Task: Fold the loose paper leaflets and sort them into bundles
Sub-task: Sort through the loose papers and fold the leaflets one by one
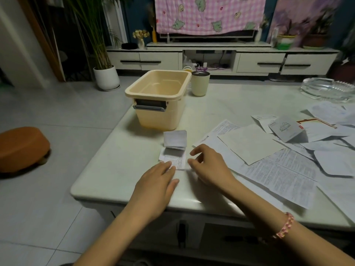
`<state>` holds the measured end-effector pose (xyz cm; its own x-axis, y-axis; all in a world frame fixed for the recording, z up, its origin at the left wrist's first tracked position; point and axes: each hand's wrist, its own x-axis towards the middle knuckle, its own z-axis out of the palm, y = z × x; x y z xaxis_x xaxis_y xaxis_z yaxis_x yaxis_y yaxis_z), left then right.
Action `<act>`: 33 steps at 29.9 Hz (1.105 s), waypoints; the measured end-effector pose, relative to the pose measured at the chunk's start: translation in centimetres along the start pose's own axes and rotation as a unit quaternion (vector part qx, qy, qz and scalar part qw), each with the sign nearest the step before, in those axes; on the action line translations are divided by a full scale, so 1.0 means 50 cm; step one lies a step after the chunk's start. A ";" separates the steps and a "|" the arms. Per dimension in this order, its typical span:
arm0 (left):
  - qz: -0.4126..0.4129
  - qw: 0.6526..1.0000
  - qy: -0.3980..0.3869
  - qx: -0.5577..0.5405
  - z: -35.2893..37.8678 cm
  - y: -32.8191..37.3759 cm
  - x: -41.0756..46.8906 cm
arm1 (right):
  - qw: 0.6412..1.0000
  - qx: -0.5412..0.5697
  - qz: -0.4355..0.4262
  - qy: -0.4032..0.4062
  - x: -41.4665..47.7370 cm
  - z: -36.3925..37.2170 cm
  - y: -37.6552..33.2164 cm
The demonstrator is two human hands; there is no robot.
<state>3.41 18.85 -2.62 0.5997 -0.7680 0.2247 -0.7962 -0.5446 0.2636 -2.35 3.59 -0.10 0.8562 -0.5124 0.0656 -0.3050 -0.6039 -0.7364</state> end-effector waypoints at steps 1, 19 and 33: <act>-0.014 1.000 0.002 -0.002 0.000 0.003 0.000 | 1.000 -0.004 -0.009 -0.003 -0.006 -0.018 0.004; 0.089 0.978 0.143 -0.119 0.027 0.161 0.110 | 0.973 -0.187 -0.018 -0.130 0.022 -0.260 0.203; -0.229 0.769 -0.002 -0.596 0.041 0.290 0.195 | 0.980 0.006 -0.131 0.150 0.024 -0.244 0.195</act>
<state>-2.45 2.78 1.46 0.7934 -0.5896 -0.1513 0.1403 -0.0647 0.9880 -9.37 -10.37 1.03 0.7425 -0.4982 0.4477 -0.0838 -0.7323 -0.6758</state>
